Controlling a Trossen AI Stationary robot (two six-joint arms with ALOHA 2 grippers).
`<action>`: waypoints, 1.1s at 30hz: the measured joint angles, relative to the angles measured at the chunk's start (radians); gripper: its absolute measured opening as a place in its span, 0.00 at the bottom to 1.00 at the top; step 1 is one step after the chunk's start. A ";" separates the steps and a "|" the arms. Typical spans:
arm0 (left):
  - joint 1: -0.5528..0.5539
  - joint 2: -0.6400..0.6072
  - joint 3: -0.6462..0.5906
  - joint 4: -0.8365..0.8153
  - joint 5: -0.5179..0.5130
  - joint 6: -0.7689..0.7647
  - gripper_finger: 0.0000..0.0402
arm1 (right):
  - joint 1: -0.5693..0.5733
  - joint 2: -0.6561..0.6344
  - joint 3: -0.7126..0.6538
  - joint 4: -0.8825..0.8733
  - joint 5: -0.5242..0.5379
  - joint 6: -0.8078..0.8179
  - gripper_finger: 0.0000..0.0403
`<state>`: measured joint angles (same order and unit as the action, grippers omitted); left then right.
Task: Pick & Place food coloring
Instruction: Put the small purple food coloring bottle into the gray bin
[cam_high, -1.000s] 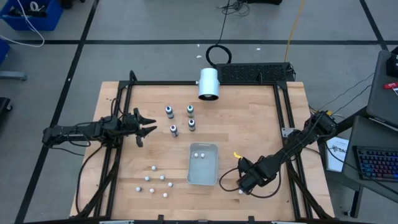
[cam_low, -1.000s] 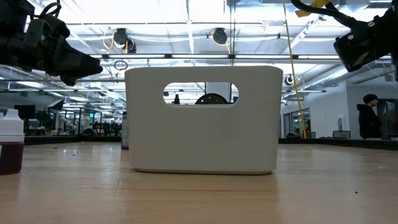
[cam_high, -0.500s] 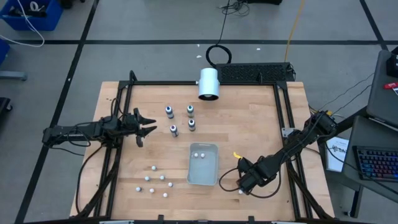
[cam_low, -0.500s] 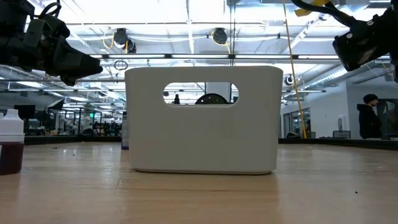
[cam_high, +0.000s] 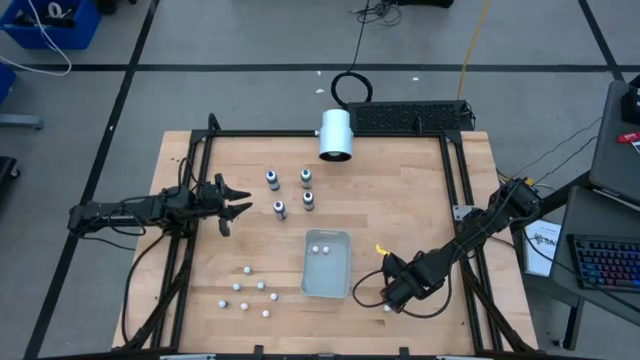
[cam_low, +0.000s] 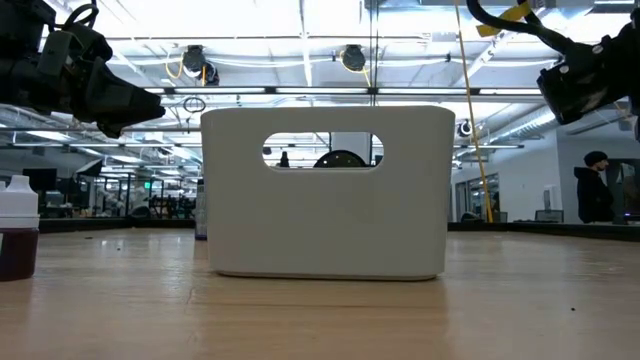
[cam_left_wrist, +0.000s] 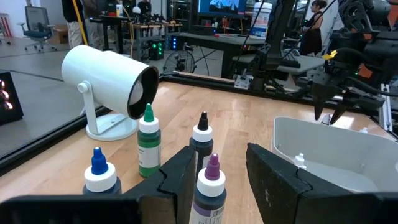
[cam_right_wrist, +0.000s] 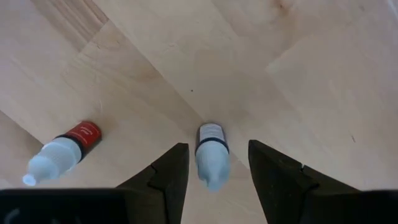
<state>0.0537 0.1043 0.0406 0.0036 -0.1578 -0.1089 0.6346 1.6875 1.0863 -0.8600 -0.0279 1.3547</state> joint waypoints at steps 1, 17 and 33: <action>0.000 0.000 0.000 0.000 0.000 0.000 0.37 | 0.000 0.000 0.000 0.004 0.000 0.000 0.39; 0.000 0.000 0.000 0.000 0.000 0.000 0.37 | -0.006 0.000 0.000 -0.008 -0.029 -0.005 0.38; 0.000 0.000 0.000 0.000 0.000 0.000 0.37 | -0.013 0.000 0.000 -0.008 -0.024 -0.006 0.38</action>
<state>0.0540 0.1043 0.0403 0.0036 -0.1581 -0.1089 0.6214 1.6875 1.0859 -0.8684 -0.0521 1.3488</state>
